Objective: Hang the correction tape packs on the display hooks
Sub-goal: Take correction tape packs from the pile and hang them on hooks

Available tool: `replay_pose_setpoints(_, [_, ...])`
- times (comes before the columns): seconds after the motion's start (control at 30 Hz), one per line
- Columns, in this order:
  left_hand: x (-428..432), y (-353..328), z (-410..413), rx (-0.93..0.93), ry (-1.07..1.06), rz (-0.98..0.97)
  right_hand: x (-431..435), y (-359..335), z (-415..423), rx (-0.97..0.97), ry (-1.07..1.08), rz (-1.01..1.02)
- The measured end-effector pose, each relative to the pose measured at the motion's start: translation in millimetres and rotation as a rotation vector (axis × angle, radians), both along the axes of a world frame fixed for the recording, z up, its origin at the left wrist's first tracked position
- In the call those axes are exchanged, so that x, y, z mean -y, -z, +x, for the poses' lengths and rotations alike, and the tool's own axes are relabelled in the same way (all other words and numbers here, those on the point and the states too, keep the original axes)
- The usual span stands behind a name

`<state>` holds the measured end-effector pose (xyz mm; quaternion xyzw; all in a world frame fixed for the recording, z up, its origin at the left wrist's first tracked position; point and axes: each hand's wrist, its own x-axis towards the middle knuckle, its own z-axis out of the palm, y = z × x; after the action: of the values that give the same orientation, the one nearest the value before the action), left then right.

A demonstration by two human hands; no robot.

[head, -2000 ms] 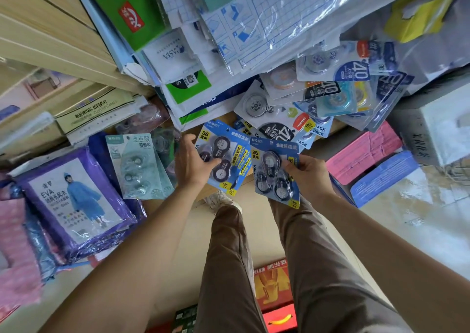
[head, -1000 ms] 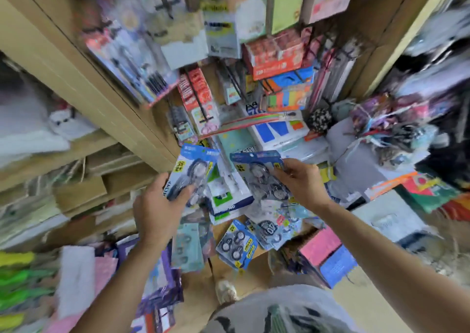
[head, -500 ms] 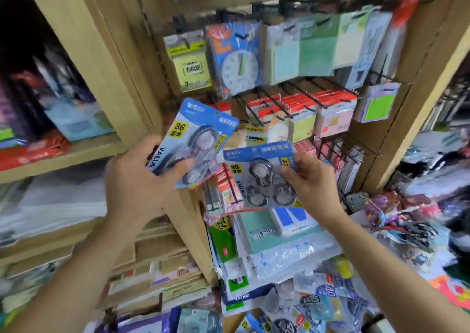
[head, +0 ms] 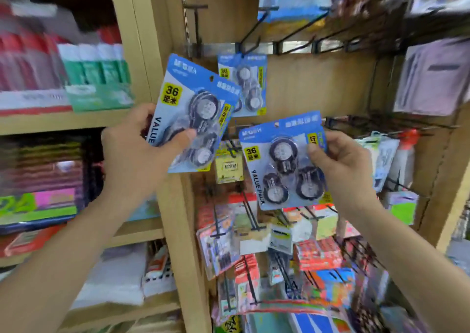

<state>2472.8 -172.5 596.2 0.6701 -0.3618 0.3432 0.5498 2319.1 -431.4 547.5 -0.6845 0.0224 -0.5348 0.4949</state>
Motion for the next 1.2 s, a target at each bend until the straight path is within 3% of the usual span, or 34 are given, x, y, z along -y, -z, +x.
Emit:
replay_pose_setpoints(0.33, [39, -58, 25, 0.167, -0.063, -0.142, 13, -103, 40, 0.085, 0.036, 0.029])
replay_pose_setpoints(0.67, [67, -55, 67, 0.57, -0.347, -0.182, 36, -147, 82, 0.05, 0.121, -0.028])
replay_pose_setpoints(1.2, [66, -52, 71, 0.542, -0.32, -0.226, 32, -141, 92, 0.042, 0.084, 0.116])
